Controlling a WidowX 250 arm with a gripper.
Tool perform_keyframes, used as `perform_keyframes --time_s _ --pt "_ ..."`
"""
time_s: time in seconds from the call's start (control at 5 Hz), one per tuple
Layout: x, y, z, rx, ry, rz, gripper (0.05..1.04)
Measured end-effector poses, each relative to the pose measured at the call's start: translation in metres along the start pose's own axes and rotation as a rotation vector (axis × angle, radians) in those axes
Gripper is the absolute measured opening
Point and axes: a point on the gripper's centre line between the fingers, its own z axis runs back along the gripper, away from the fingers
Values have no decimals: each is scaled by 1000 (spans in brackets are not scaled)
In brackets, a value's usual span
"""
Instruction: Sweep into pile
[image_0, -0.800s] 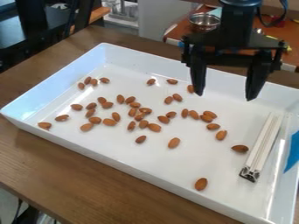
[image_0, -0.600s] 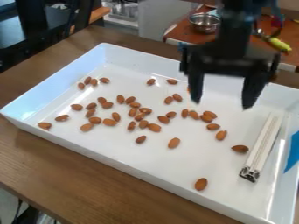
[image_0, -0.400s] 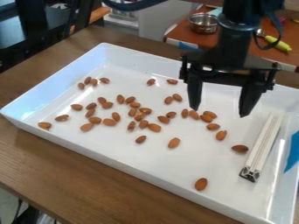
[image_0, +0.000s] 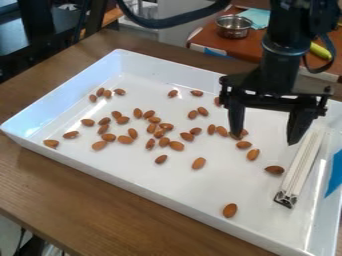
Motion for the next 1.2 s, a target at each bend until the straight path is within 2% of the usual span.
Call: perform_keyframes --time_s 0.4,0.6,0.8,1.0,1.2 --pt "-3 -14 -22 -50 -28 8 993" --pt "-6 -19 -34 -27 -27 -2 993" --pt "-7 -26 -37 -5 -22 2 993" --pt "-15 -31 -47 27 13 -4 993" --pt "-13 -34 -46 23 8 6 993"
